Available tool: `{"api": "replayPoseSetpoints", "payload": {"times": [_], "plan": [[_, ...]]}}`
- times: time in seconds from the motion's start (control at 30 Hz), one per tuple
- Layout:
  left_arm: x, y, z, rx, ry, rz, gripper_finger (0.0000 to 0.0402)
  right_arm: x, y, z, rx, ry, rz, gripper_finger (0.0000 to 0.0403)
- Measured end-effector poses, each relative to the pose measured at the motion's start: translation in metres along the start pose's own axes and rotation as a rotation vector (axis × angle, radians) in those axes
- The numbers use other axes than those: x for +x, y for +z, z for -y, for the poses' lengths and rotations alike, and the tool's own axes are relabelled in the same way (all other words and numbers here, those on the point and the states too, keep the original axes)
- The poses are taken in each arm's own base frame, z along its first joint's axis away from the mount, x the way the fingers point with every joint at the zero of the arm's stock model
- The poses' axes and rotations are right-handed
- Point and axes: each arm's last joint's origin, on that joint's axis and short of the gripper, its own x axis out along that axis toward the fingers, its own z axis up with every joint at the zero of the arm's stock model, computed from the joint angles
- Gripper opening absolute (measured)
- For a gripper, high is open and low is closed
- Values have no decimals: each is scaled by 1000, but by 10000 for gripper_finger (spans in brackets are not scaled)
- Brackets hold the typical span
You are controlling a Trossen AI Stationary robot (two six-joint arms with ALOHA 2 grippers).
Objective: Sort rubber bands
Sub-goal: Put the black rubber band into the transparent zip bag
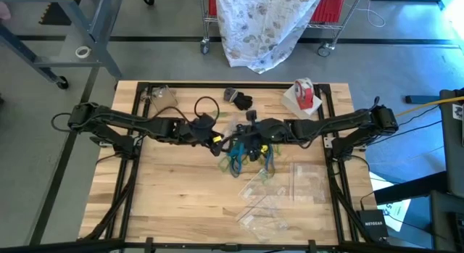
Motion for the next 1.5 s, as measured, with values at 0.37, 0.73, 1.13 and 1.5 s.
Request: {"api": "replayPoseSetpoints", "payload": {"times": [0.37, 0.73, 1.13, 1.5], "plan": [[-5, -15, 1, 111, 58, -78, 1, 13, -58, -42, 616, 322, -343, 10], [-12, -23, 14, 193, 31, -38, 1, -6, -27, -33, 540, 529, -218, 163], [-11, -21, 20, 271, -13, 4, 1, 9, 35, -33, -271, 33, 99, 183], [-10, -21, 19, 270, -6, -1, 1, 54, 35, -41, -415, 72, -266, 136]]}}
